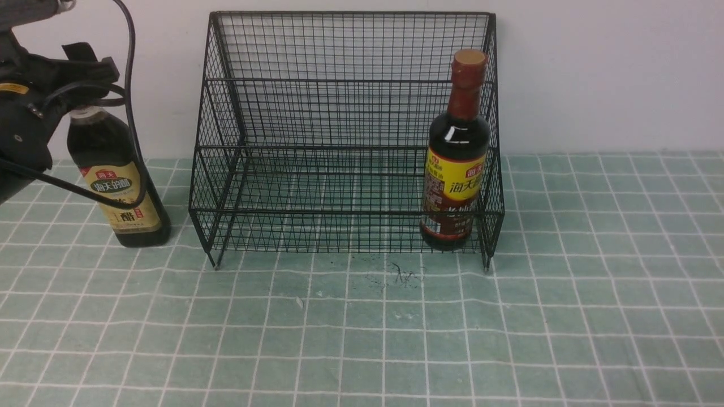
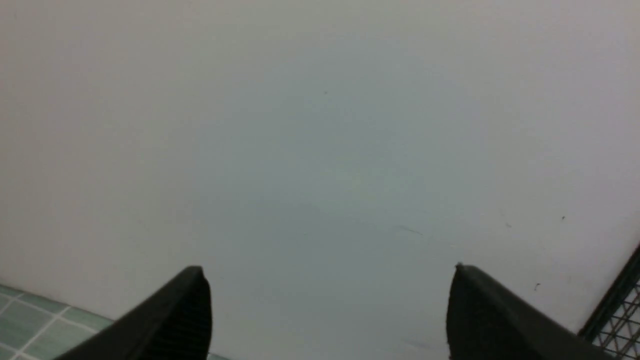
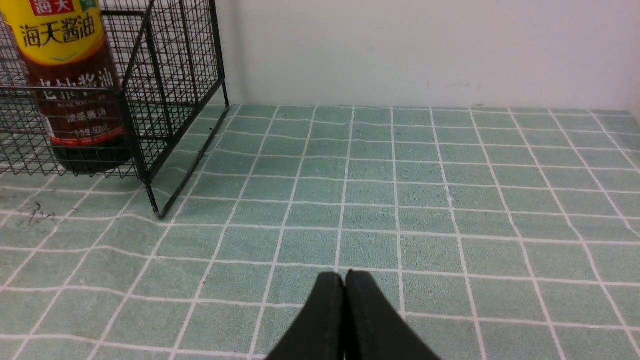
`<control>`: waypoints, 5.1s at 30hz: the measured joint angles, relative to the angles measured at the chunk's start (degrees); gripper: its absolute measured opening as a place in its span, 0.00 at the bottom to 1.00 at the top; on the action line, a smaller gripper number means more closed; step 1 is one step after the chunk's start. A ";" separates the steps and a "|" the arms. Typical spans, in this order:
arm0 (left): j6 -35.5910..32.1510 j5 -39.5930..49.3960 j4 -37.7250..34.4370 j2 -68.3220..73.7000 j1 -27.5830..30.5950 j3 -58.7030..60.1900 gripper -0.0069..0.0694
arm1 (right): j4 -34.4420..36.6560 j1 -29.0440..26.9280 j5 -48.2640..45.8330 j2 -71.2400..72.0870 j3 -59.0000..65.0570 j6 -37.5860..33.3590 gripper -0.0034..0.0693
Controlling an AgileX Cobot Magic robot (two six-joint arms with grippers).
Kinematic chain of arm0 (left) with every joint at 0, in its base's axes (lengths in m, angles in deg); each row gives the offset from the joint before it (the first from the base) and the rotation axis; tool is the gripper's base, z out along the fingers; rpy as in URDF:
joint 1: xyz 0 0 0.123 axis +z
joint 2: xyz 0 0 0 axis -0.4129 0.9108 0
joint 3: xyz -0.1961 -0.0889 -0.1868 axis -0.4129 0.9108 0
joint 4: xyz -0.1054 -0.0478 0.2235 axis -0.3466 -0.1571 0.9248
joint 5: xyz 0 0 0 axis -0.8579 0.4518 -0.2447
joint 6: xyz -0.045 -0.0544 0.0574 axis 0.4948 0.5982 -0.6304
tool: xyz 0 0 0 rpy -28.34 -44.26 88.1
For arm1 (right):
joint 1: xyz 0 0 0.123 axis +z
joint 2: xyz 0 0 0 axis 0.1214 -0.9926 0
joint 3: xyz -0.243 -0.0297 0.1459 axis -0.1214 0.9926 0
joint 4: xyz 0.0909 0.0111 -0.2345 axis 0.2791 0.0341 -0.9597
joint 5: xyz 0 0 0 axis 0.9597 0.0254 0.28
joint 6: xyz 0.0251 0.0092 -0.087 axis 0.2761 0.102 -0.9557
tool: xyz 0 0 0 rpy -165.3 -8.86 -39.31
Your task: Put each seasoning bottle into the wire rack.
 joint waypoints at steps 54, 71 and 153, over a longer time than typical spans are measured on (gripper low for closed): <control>-4.04 28.77 3.44 -13.99 -4.94 -15.63 0.49 | 0.00 0.00 0.00 0.00 0.00 0.00 0.03; -4.67 15.38 -0.56 0.46 -14.74 -23.88 0.49 | 0.00 0.00 0.00 0.00 0.00 0.00 0.03; -27.18 73.08 -9.47 -7.13 -9.32 -25.27 0.08 | 0.00 0.00 0.00 0.02 0.00 1.50 0.03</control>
